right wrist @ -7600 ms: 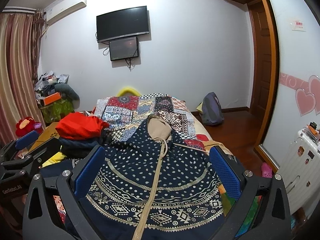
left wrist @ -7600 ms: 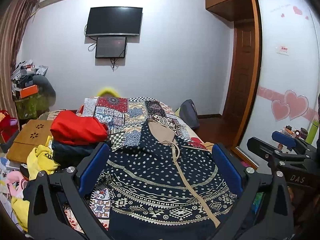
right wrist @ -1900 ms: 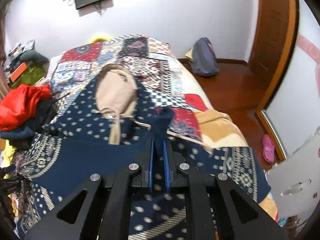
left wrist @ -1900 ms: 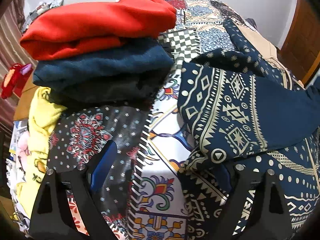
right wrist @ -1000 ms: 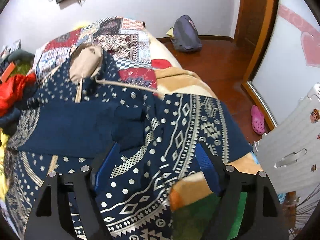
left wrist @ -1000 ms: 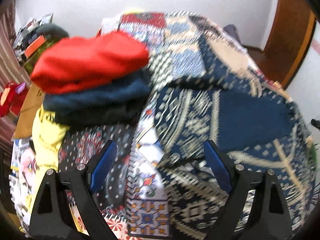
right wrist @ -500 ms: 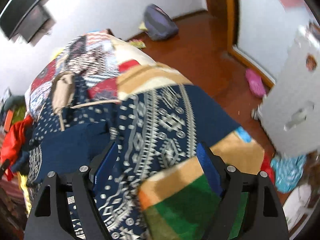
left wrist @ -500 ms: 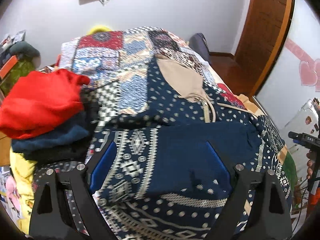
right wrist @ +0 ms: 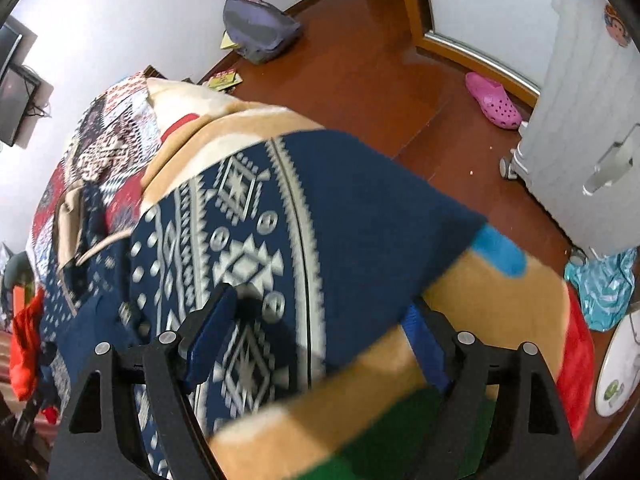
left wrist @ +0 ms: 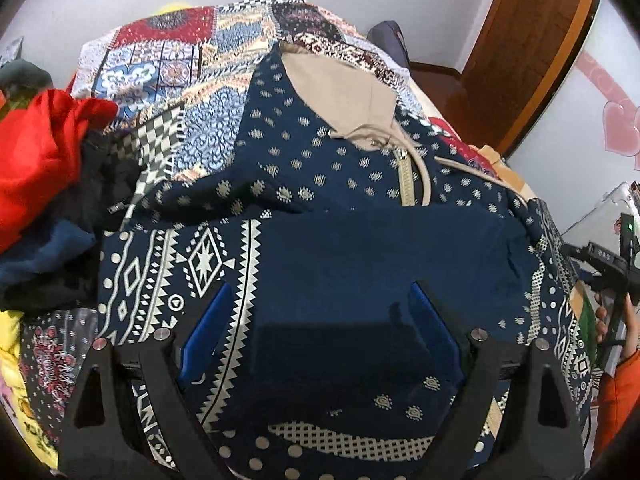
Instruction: Fold large clothes
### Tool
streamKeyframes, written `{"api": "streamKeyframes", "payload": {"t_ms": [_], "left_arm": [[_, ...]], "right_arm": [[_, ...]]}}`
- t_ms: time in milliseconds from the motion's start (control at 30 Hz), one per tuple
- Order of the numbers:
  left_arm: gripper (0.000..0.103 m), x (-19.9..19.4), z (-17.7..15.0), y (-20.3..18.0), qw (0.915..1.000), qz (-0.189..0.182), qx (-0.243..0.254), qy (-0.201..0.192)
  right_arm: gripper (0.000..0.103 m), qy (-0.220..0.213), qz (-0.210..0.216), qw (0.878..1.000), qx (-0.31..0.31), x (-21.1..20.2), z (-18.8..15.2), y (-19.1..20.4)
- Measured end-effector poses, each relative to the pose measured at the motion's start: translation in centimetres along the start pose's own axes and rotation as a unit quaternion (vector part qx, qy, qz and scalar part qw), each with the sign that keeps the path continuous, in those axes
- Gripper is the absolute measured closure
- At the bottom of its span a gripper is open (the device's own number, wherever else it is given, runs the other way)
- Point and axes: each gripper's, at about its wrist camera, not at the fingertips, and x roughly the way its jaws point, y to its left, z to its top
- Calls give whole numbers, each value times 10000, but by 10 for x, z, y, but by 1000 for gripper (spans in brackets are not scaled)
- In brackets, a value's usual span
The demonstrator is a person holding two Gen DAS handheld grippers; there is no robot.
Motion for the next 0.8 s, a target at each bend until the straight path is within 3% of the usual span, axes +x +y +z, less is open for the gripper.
{"api": "streamKeyframes", "payload": {"t_ms": [100,167,233,400,600,800], "left_arm": [[14,5,-1,2,10000,3,-27,32],[14,7,-2,4,10000,1,-49,41],[14,7,-2,5,10000,-10,-79,46],[14,1,-3,11,9999,-9,-157,-34],[14,-20,-5,12,9996,86,-63,-254],[14,-52,-5,14,9982,126,16,-593]], "right_arm": [[23,-135,-82,9998,84,8,10,-1],[29,-219,-89,9996,147,12,15,-3],[42,-284,-105,9993,203,13,20,-4],[95,-420,-115,9988,240,2,21,1],[96,-963,-132,9951,-190,-46,24,32],[96,-1476,452,9820,-1093,-112,20,104]]}}
